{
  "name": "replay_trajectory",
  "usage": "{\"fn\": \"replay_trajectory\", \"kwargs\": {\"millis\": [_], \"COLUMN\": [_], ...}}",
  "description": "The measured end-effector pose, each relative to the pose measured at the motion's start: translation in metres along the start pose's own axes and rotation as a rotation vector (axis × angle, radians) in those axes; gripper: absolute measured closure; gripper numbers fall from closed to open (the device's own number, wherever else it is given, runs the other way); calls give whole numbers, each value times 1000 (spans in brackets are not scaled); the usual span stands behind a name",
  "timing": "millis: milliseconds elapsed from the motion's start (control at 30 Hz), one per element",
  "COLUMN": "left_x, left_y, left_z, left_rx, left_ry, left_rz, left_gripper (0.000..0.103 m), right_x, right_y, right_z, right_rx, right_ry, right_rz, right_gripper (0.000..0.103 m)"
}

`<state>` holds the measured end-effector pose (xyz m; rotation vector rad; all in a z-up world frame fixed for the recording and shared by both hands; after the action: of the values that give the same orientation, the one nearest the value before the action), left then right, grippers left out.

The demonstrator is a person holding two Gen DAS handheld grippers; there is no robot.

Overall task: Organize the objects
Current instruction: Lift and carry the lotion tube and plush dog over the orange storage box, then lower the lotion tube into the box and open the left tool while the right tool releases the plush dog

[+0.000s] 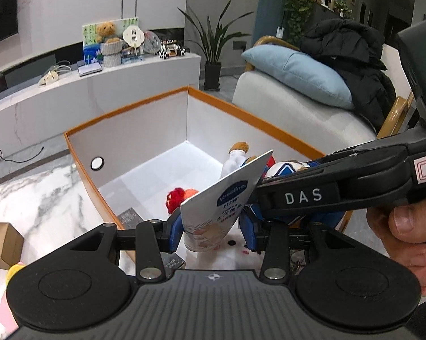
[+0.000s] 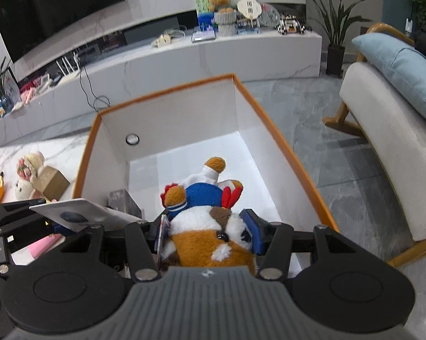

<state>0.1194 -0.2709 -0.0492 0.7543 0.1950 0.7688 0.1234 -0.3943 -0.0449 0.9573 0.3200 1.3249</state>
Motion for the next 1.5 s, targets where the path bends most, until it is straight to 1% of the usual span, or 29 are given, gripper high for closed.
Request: {"fn": "replay_trajectory", "kwargs": {"millis": [233, 367, 433, 467, 500, 533, 567, 600, 667, 733, 900, 1000, 1033, 1100, 1133, 1167, 1233, 1300, 1400, 1467, 1500], "left_x": [0, -4, -6, -8, -9, -10, -9, -7, -1, 7, 36, 52, 56, 62, 64, 65, 65, 64, 62, 61, 61], "left_y": [-8, -13, -15, -15, -15, -13, -10, -7, 1, 7, 25, 32, 34, 38, 40, 41, 43, 46, 49, 48, 47], "left_z": [-3, -4, -5, -5, -4, -3, -1, 1, 3, 5, 8, 3, 1, -3, -4, -6, -6, -6, -8, -11, -12], "left_rx": [21, 26, 29, 29, 26, 21, 7, -7, -30, -39, -70, -71, -68, -69, -70, -72, -75, -82, -90, -86, -81], "left_ry": [-15, -54, -85, -94, -96, -97, -99, -98, -87, -54, 80, 171, 203, 272, 305, 328, 350, 348, 344, 352, 354], "left_rz": [6, 27, 50, 51, 44, 47, 65, 95, 133, 151, 195, 188, 180, 156, 136, 118, 91, 93, 103, 93, 86], "left_gripper": [57, 58, 56, 53, 44, 28, 20, 11, 11, 11, 11, 11, 11, 11, 11, 11, 11, 11, 11, 11, 11], "right_x": [-1, -1, -2, -3, -3, -3, -2, -2, -2, -4, -1, 1, 1, -1, -1, -1, -2, -2, -1, 10, 17], "right_y": [-9, -16, -20, -21, -21, -18, -15, -11, -5, -1, 3, 9, 10, 7, 7, 8, 9, 7, 1, -7, -11], "right_z": [-6, -8, -9, -9, -8, -6, -4, -1, 5, 9, 11, 10, 9, 2, -3, -7, -14, -16, -13, -10, -8], "right_rx": [35, 52, 55, 54, 45, 26, 6, -18, -47, -59, -46, -39, -25, 56, 94, 112, 121, 126, 99, 35, -13], "right_ry": [1, -6, -4, -3, -2, 0, 0, -4, -15, -37, -29, -6, 5, 28, 41, 56, 105, 112, 120, 179, 221], "right_rz": [-11, -25, -45, -55, -63, -62, -58, -55, -44, -27, -3, -1, -4, -16, -14, -18, -47, -53, -72, -119, -148], "right_gripper": [47, 47, 46, 44, 44, 42, 37, 36, 35, 35, 36, 41, 44, 46, 50, 50, 54, 54, 55, 55, 57]}}
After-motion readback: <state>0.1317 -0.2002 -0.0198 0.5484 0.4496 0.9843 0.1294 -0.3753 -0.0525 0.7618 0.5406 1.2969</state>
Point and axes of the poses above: each gripper's, at about its wrist camera, not at the fingertips, and y roughly against the way its jaws point, x to its left, z to its top, the point moved 7 cm from there along -y, roughly the way its jaws point, and after that the axes turned 14 degrees about -y, right-handed, at the moved point
